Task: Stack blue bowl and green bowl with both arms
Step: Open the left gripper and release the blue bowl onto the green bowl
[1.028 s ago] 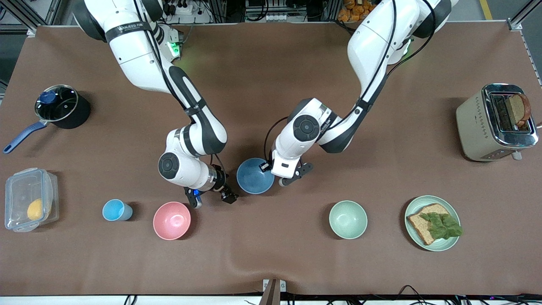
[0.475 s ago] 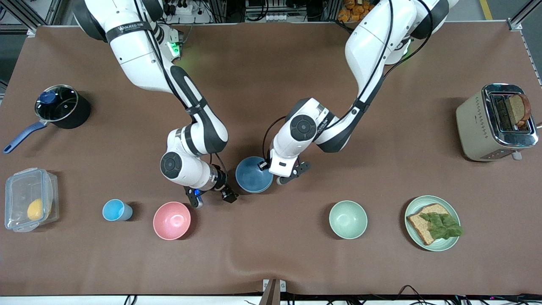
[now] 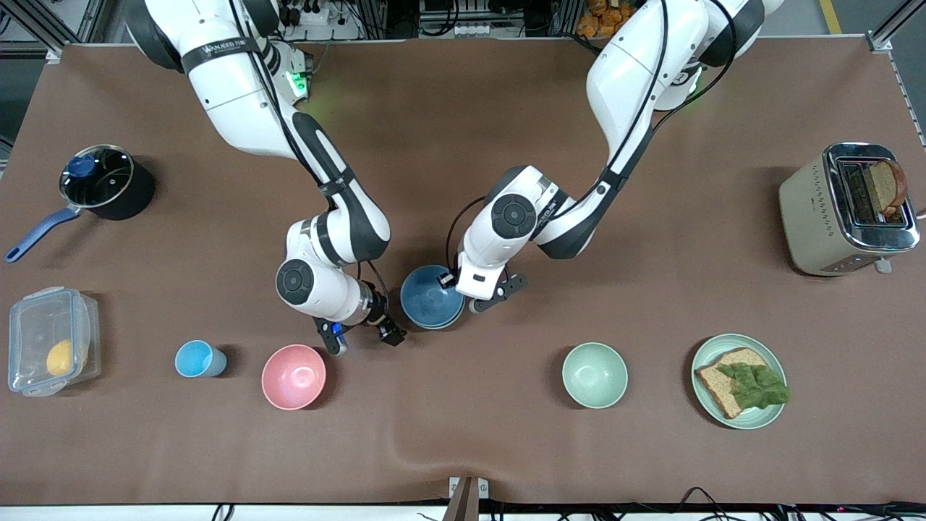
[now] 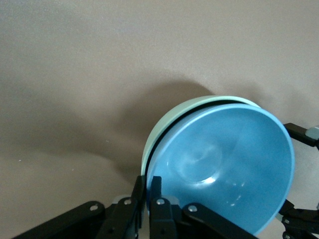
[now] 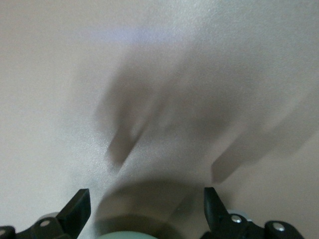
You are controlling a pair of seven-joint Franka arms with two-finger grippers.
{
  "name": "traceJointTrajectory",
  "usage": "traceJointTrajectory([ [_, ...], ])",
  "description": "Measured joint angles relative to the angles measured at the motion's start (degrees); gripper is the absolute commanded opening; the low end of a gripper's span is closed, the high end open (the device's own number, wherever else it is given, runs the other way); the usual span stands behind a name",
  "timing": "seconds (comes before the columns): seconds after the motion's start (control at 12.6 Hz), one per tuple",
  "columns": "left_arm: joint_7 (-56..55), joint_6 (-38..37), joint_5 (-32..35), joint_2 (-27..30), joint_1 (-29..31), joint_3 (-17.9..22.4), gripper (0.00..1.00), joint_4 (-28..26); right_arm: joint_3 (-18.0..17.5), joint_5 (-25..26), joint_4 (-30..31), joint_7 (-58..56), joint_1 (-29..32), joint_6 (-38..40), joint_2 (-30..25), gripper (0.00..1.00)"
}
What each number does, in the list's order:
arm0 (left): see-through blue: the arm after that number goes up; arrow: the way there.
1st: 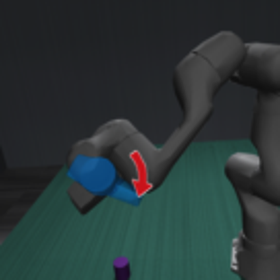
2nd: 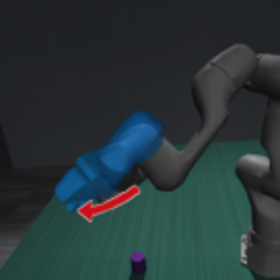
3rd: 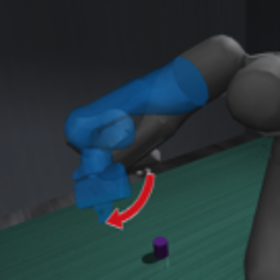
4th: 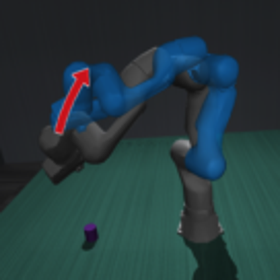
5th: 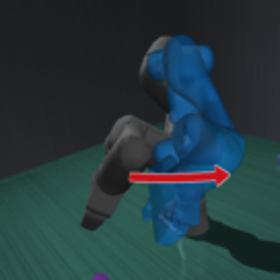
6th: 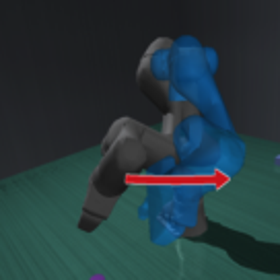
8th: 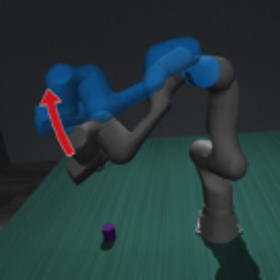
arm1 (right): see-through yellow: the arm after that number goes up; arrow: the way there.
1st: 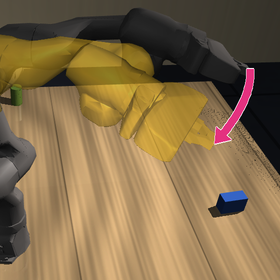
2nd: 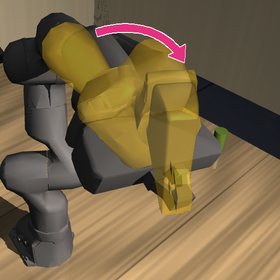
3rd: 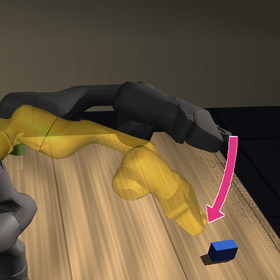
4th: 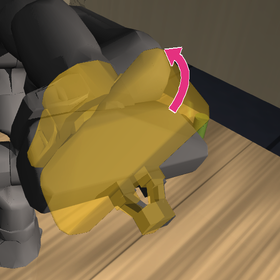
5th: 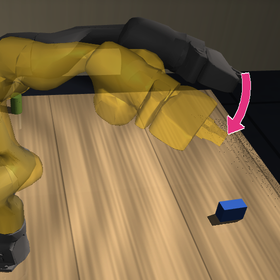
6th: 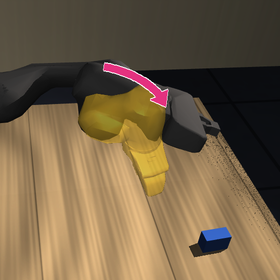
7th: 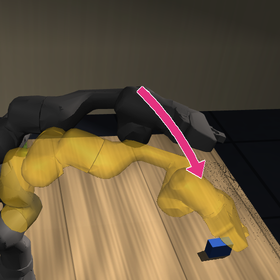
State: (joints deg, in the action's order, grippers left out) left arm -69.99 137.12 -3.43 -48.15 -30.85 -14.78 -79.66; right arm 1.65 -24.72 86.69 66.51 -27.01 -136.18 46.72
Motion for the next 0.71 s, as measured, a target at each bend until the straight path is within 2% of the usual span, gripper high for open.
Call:
traceJointTrajectory([
  [0.24,0.0,0.0,0.0,-0.2,0.1,0.2,0.25,0.0,0.0,0.1,0.0,0.0,0.0,0.0,0.0,1.0],
  [0.32,0.0,0.0,0.0,-0.2,0.2,0.2,0.47,0.1,0.0,0.1,0.0,0.0,0.0,0.0,0.0,1.0],
  [0.4,0.0,0.1,0.0,-0.2,0.3,0.2,0.9,0.2,0.0,0.1,0.0,0.0,-0.1,0.0,0.0,1.0],
  [0.47,0.0,0.2,0.0,-0.2,0.4,0.2,1.0,0.4,0.0,0.1,0.0,0.0,-0.1,0.0,0.0,1.0],
  [0.71,0.0,0.6,0.0,1.1,0.6,1.6,1.0,1.7,-0.1,0.1,0.0,0.0,-0.1,0.0,0.0,1.0],
])
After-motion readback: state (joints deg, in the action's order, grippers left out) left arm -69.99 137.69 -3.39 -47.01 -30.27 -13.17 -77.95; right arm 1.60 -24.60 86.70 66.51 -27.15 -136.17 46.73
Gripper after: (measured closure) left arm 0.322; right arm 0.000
